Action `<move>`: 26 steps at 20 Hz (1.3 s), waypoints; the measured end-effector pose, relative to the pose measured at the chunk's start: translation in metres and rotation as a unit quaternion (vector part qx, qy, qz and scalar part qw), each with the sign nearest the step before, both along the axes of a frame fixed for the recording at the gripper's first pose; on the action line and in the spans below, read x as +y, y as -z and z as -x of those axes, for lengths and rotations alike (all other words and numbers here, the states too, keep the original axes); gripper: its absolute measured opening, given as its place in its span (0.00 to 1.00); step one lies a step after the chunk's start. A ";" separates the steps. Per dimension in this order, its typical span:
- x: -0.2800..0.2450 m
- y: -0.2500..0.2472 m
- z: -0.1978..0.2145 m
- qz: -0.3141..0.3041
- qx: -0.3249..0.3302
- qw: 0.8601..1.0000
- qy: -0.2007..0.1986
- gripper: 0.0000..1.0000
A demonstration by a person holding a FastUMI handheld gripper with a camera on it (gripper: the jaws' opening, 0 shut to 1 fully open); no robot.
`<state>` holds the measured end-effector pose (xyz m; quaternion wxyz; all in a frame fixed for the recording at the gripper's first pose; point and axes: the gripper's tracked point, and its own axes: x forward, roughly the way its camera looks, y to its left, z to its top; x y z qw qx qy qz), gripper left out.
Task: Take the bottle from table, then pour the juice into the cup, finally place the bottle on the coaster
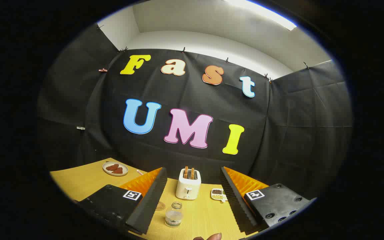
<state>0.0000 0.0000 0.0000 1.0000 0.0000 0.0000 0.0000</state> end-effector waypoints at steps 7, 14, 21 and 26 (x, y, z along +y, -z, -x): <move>0.002 0.001 -0.002 0.002 0.003 1.000 -0.001 0.97; 0.005 0.001 0.001 0.005 0.005 1.000 -0.003 0.97; 0.011 0.001 0.005 0.003 0.001 1.000 -0.010 0.97; 0.021 0.009 0.009 -0.018 -0.016 0.999 -0.024 0.97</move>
